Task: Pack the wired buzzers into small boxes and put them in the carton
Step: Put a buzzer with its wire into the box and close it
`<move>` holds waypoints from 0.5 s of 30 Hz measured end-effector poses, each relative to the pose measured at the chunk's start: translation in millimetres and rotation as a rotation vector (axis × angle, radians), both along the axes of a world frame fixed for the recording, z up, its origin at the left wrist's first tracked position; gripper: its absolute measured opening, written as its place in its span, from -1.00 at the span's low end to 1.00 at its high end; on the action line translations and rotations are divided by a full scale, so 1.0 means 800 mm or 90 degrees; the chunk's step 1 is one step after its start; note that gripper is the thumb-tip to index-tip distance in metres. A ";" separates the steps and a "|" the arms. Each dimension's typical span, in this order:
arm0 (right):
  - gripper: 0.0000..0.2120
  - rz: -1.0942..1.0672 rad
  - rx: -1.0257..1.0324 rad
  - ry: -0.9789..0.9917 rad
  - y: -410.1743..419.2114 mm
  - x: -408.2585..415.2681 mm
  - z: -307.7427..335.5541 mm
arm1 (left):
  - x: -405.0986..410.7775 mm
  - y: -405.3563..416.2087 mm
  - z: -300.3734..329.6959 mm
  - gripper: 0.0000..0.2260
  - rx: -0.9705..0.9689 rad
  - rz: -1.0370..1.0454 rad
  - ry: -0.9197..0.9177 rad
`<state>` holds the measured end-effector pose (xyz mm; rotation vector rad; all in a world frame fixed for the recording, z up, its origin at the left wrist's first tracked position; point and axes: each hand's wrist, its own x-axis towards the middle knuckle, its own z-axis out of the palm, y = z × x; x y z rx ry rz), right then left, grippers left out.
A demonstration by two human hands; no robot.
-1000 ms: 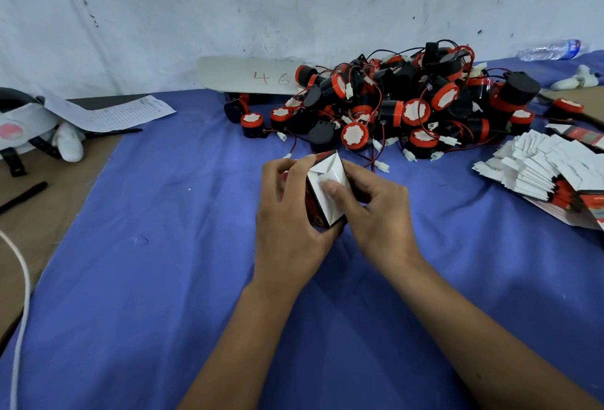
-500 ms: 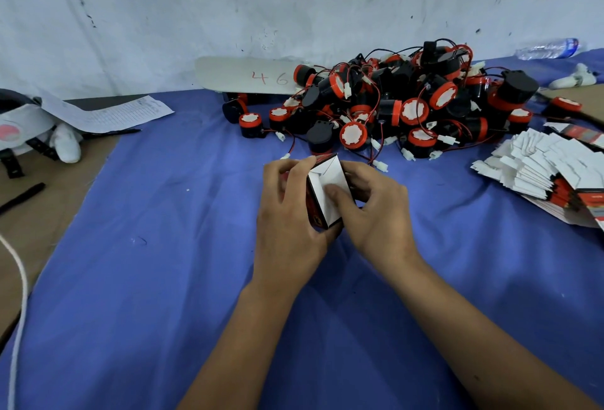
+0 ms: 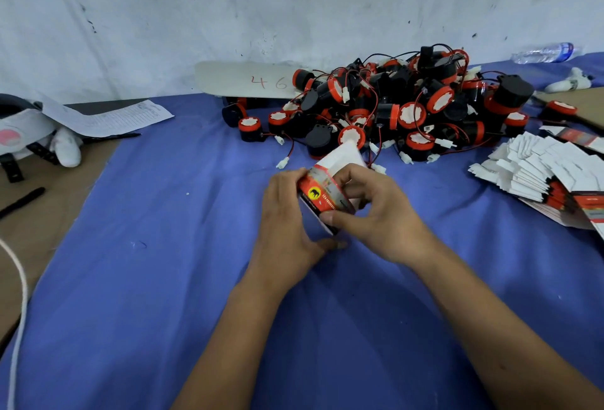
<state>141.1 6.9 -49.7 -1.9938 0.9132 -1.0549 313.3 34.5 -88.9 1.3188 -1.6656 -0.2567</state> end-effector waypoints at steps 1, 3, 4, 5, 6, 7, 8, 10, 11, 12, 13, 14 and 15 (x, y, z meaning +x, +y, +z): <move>-0.76 -0.073 -0.121 0.120 -0.001 0.001 -0.004 | 0.002 0.002 0.000 -0.14 0.022 -0.006 -0.030; -0.79 -0.155 -0.281 0.342 -0.005 0.000 -0.006 | 0.006 0.007 0.003 -0.18 0.083 -0.041 -0.005; -0.77 -0.160 -0.286 0.436 -0.005 0.002 -0.005 | 0.007 0.010 0.006 -0.26 0.117 -0.068 0.060; -0.72 -0.148 -0.265 0.506 -0.004 0.007 -0.004 | 0.007 0.012 0.009 -0.36 0.143 -0.097 0.138; -0.65 -0.131 -0.246 0.544 -0.003 0.012 -0.005 | 0.006 0.013 0.011 -0.46 0.153 -0.120 0.215; -0.58 -0.115 -0.243 0.558 -0.002 0.017 -0.006 | 0.003 0.013 0.014 -0.56 0.144 -0.123 0.270; -0.54 -0.104 -0.252 0.561 -0.001 0.021 -0.006 | -0.002 0.012 0.015 -0.66 0.129 -0.104 0.305; -0.54 -0.091 -0.283 0.585 0.001 0.025 -0.005 | -0.008 0.009 0.014 -0.78 0.114 -0.039 0.331; -0.56 -0.083 -0.300 0.605 0.000 0.027 -0.004 | -0.010 0.006 0.012 -0.79 0.116 -0.007 0.327; -0.57 -0.077 -0.311 0.623 0.000 0.028 -0.003 | -0.011 0.002 0.009 -0.77 0.120 0.024 0.319; -0.56 -0.075 -0.313 0.629 0.001 0.027 -0.002 | -0.012 -0.002 0.007 -0.73 0.123 0.055 0.314; -0.56 -0.075 -0.307 0.622 0.002 0.027 -0.003 | -0.013 -0.006 0.006 -0.72 0.126 0.084 0.314; -0.55 -0.073 -0.292 0.611 0.004 0.026 -0.004 | -0.014 -0.010 0.005 -0.72 0.130 0.108 0.314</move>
